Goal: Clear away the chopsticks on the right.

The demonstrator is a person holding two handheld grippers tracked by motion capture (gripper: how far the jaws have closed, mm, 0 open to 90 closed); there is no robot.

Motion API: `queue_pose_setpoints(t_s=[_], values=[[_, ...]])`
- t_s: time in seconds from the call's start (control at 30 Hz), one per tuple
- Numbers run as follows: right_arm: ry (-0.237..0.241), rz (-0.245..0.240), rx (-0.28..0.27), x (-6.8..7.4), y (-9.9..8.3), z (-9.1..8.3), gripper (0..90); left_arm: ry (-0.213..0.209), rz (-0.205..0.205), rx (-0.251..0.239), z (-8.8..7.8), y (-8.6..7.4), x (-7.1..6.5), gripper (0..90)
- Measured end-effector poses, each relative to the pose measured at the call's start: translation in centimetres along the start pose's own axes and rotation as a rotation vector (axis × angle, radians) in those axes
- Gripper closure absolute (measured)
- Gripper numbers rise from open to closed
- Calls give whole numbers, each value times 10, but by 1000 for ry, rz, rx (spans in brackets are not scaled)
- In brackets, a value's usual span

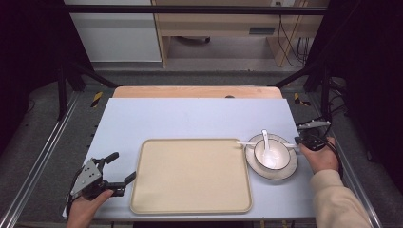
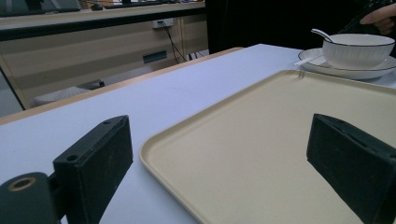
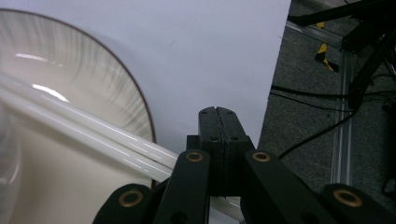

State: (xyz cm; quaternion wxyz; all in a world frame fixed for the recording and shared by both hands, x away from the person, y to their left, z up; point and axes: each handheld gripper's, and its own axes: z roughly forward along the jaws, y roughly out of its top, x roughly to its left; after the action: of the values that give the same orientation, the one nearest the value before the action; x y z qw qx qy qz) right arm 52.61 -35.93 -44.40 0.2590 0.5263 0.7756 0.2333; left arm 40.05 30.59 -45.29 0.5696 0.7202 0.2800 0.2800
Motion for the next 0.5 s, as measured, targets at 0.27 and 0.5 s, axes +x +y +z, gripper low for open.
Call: queue_pose_setpoints(t_s=[0.27, 0.5], values=[[6, 20, 13, 9, -21, -19, 898, -7, 5, 6, 1, 0, -2, 69], [71, -44, -108, 15, -24, -47, 802, -9, 6, 12, 2, 0, -2, 71]])
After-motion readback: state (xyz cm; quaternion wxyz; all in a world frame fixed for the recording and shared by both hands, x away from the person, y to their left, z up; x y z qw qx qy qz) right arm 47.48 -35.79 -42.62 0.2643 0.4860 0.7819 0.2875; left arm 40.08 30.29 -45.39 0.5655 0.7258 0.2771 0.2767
